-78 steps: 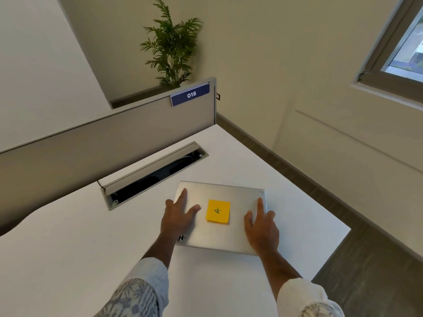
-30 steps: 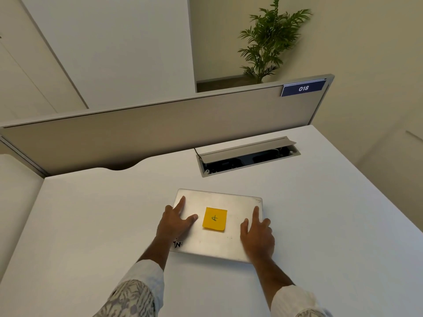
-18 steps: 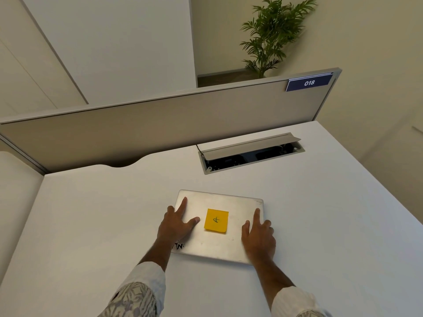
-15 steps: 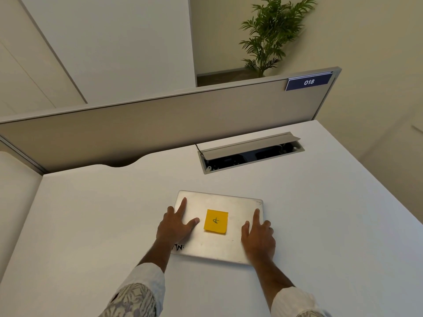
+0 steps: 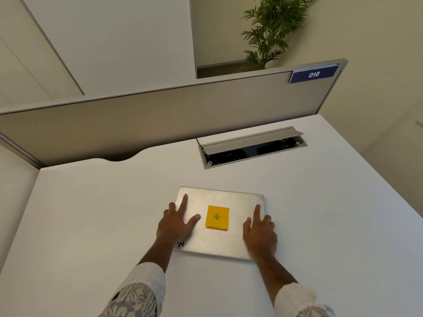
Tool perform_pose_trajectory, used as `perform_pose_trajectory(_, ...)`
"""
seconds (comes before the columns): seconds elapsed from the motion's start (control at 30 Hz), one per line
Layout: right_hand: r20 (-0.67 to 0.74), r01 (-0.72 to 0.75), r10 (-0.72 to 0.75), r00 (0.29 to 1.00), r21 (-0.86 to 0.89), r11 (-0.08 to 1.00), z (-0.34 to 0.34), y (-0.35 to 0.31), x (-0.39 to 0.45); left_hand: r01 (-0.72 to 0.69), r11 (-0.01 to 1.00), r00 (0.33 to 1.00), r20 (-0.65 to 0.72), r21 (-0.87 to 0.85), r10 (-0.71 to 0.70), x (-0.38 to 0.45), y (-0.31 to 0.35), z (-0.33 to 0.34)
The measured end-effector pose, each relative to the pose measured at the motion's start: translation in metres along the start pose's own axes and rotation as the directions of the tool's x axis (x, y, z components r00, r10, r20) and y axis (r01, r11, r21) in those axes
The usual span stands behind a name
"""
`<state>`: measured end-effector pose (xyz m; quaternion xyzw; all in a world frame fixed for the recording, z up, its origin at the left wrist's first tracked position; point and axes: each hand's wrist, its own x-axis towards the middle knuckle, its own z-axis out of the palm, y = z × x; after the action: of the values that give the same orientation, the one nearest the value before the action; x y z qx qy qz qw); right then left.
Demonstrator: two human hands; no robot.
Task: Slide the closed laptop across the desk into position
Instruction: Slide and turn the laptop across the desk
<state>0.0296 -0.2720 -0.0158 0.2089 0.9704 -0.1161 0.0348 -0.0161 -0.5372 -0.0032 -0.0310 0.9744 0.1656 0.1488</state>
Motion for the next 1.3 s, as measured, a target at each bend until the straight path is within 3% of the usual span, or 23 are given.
perform_pose_trajectory(0.77,0.034,0.035,-0.031,0.999,-0.111,0.993,0.002,0.000,-0.003,0.009,0.997,0.998,-0.063,0.074,-0.005,-0.006,0.001,0.008)
perform_pose_trajectory(1.07,0.027,0.043,-0.041,0.999,-0.088,0.995,0.000,0.001,-0.005,0.034,0.974,0.980,-0.200,0.225,0.012,-0.015,0.003,0.025)
perform_pose_trajectory(1.3,0.000,0.096,-0.097,0.995,-0.153,0.984,0.001,0.003,-0.008,-0.022,0.938,0.971,-0.218,0.346,0.103,-0.016,-0.002,0.027)
